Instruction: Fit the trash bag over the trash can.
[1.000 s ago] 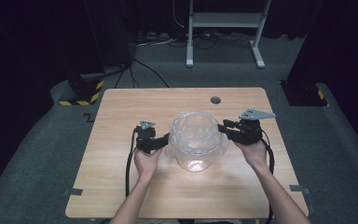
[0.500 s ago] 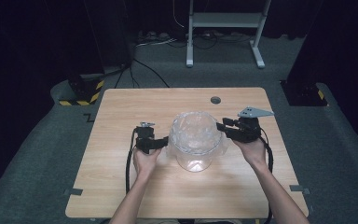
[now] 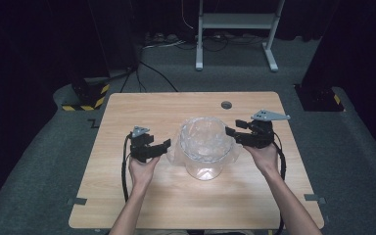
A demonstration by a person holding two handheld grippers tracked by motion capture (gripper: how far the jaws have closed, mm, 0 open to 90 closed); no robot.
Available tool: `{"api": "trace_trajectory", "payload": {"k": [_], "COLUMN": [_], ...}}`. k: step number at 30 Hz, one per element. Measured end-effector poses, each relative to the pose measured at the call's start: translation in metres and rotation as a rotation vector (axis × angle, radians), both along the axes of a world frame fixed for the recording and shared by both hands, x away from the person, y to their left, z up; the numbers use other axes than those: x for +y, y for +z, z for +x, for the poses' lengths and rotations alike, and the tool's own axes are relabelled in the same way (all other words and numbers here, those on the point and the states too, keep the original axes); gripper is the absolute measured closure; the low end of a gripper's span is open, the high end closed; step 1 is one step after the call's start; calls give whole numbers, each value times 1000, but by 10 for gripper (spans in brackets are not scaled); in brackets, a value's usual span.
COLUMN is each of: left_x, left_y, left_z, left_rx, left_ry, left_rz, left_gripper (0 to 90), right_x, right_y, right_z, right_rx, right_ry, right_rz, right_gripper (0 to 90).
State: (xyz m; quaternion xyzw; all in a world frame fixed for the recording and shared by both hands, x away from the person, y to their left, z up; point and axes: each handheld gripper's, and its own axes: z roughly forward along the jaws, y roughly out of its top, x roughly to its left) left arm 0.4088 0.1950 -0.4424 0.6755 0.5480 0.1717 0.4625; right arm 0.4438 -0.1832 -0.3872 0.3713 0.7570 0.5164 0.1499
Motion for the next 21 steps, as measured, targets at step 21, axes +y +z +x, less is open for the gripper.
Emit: {"api": "trace_trajectory", "payload": {"k": [21], "left_x": [22], "left_y": [15], "left_z": [-39], "left_rx": [-74], "left_ry": [-56], "left_rz": [40], "left_gripper": [209], "right_x": [-43], "right_y": [-13], "right_z": [-20], "right_rx": [5], "right_ry": [-21], "right_rz": [52], "right_gripper": [426]}}
